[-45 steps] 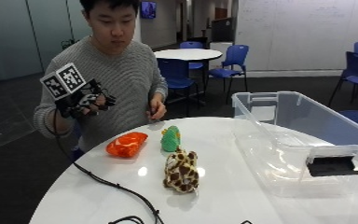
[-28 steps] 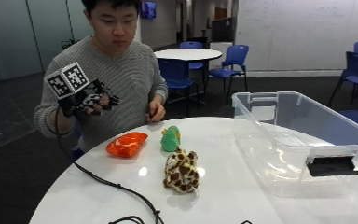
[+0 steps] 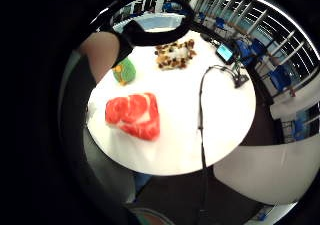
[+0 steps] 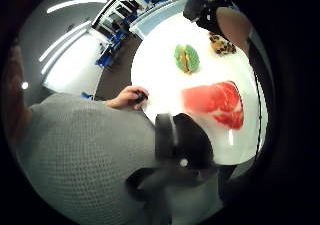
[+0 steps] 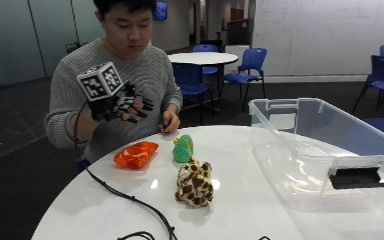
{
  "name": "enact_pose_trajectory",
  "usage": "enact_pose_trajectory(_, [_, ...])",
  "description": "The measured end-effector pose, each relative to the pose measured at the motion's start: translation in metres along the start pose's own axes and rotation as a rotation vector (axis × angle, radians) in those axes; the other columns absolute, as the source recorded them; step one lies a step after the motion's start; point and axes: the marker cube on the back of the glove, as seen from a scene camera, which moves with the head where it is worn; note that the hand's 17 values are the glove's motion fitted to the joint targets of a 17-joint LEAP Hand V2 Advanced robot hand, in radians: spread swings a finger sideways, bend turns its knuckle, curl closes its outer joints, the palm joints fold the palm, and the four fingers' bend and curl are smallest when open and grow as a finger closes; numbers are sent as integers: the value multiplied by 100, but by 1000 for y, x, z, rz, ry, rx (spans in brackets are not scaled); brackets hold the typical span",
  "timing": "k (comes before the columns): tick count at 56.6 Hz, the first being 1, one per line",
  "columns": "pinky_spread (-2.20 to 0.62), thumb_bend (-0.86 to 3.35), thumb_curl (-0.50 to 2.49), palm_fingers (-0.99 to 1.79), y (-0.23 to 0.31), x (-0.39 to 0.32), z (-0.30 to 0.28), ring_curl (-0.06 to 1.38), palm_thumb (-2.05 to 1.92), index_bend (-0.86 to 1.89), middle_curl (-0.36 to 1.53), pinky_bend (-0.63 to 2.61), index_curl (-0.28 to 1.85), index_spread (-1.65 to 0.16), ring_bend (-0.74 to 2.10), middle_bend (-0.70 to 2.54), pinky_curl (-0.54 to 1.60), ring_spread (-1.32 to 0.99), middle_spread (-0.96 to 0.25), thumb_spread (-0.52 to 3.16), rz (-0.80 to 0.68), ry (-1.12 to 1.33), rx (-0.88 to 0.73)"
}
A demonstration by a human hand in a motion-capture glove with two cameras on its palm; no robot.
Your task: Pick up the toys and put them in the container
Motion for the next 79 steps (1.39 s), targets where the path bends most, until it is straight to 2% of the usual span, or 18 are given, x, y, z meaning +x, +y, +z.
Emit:
enact_pose_trajectory(11, [-7,0,25,36,-110,-13,29,24,6,13,20,70,27,-41,64,15,33,-37,-29,140,-39,60,-153])
enact_pose_trajectory(21, [-13,1,28,35,-156,-17,62,30,13,14,20,79,26,-41,82,17,36,-38,-29,142,-24,144,-248])
enact_pose_trajectory(40, [-18,4,34,41,-156,-13,127,31,28,17,27,81,29,-43,87,23,35,-40,-32,141,-10,364,-522])
enact_pose_trajectory(45, [-20,4,35,45,-154,-6,134,31,32,13,32,79,28,-42,88,34,35,-42,-33,139,-119,440,-561])
enact_pose_trajectory(49, [-23,5,36,54,-156,-10,139,31,35,11,37,78,25,-42,89,49,34,-45,-34,137,-146,431,-547])
enact_pose_trajectory(50, [-24,5,36,67,-156,-6,138,32,37,14,40,76,26,-41,91,56,33,-46,-35,137,-194,467,-549])
enact_pose_trajectory(53, [-27,5,37,78,-158,3,138,31,39,18,43,72,27,-41,92,66,31,-47,-35,136,-293,558,-555])
enact_pose_trajectory(58, [-30,4,37,82,-161,-13,143,33,41,19,46,70,30,-40,93,71,32,-48,-34,134,-105,445,-526])
enact_pose_trajectory(61, [-31,3,38,83,-160,-14,144,34,42,20,47,69,31,-40,93,72,32,-49,-33,133,-148,442,-528])
enact_pose_trajectory(67, [-33,3,38,84,-160,-20,145,35,44,20,48,67,34,-39,93,71,32,-49,-33,132,-90,370,-509])
enact_pose_trajectory(71, [-33,2,39,85,-160,-14,143,35,45,20,49,67,35,-39,93,71,32,-49,-33,132,-148,429,-499])
enact_pose_trajectory(79, [-34,2,41,84,-166,-30,123,35,51,20,50,66,39,-39,92,67,33,-50,-32,129,-103,260,-486])
